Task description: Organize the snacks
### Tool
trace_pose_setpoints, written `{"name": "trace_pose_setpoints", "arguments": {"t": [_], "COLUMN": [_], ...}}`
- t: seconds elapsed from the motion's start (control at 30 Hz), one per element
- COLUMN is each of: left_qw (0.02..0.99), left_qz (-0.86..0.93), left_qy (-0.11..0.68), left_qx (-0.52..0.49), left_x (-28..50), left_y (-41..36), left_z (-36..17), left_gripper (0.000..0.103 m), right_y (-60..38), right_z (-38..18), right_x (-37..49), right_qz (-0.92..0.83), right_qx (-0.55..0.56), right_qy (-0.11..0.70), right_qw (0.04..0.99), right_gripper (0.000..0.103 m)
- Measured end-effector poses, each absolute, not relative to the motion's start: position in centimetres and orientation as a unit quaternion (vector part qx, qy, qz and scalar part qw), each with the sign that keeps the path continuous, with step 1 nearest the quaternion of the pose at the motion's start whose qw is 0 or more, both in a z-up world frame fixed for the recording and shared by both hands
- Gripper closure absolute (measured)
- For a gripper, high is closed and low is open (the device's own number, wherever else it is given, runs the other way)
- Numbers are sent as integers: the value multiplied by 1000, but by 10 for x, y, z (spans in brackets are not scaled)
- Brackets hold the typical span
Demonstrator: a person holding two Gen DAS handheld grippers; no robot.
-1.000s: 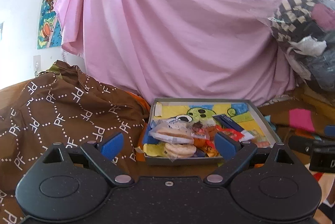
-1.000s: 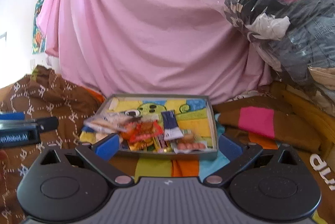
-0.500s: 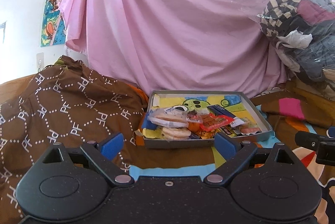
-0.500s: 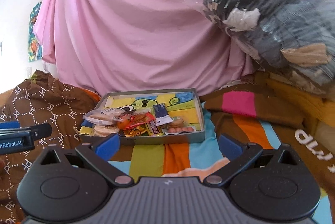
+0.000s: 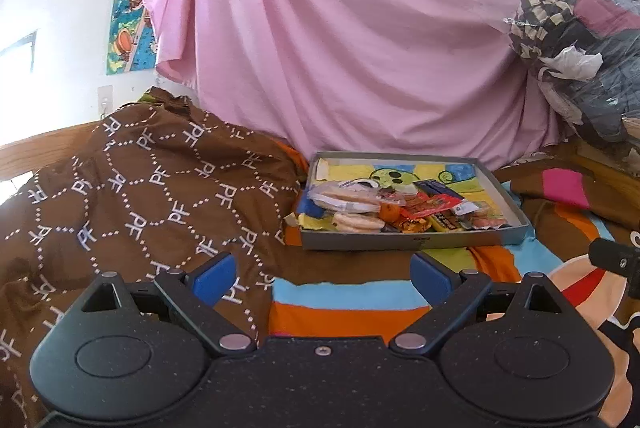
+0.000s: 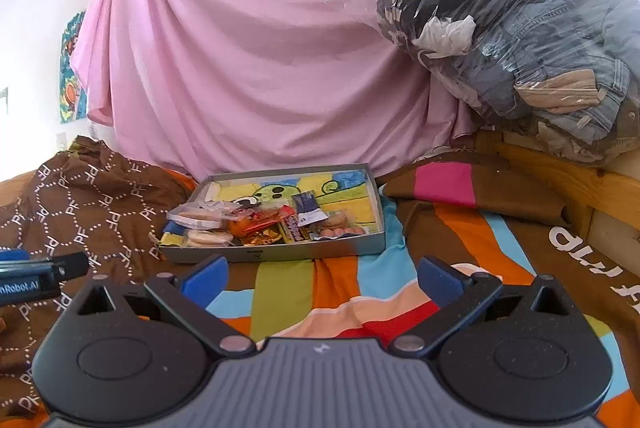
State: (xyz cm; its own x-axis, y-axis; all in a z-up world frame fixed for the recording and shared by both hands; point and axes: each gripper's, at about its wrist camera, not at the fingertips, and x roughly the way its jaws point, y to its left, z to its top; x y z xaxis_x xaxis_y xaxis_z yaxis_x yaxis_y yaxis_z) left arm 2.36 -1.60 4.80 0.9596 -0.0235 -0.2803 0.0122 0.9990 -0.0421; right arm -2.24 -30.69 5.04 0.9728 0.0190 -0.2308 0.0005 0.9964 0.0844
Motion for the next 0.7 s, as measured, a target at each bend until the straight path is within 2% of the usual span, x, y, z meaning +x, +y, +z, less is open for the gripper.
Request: {"name": "trace_pose_setpoints", "arguments": {"t": [0.7], "left_qw": [986], "left_qz": [-12], "left_qy": [168], "left_qx": [-12], "left_x": [-15], "left_y": [-10], "left_z": [23], "left_gripper": [9], "right_y": [-290], "right_z": [20], "right_x": [-54], "right_qz": [22], "right_qx": [35], "right_qy": [156], "right_qw": [987], "right_gripper": [0]}}
